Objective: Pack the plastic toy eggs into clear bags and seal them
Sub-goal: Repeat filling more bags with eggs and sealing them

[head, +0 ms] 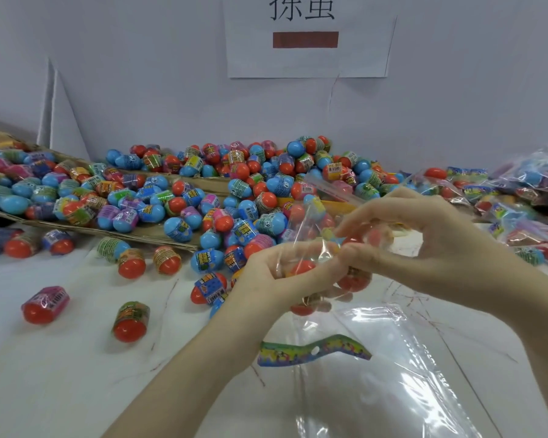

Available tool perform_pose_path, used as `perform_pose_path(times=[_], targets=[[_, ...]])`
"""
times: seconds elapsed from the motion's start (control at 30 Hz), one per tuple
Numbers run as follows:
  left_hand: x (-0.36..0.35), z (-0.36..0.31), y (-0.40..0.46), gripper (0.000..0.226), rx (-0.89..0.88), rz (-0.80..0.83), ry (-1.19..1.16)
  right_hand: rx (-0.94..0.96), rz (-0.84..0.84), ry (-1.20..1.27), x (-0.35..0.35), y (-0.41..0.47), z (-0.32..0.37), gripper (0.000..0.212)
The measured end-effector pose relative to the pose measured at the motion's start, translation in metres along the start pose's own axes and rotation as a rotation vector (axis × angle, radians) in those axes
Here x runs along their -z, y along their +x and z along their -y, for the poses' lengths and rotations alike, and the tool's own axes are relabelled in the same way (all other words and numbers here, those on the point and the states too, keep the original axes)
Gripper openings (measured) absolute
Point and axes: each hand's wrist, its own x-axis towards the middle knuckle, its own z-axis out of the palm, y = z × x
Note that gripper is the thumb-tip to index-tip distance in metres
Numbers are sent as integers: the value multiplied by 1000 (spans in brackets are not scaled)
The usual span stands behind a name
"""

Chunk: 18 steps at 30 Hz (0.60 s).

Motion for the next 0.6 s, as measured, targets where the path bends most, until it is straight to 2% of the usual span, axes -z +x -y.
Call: perform_pose_path(times=[0.23,0.33,0.47,0.53,0.6], targets=[[-1,5,-1,46,183,72,-148,-27,23,38,-4,4,-9,33],[-1,6,0,47,203,79,-162,-42,-32,14,-7,5,-12,37],[-2,9,0,51,214,96,-139,40,-76,-49,-13,5,-12,40],[-2,10,0,46,209,131,-139,73,-40,-18,-13,4,-9,34],[-3,9,-1,43,206,162,-109,126,-136,111,-10,9,-11,22]])
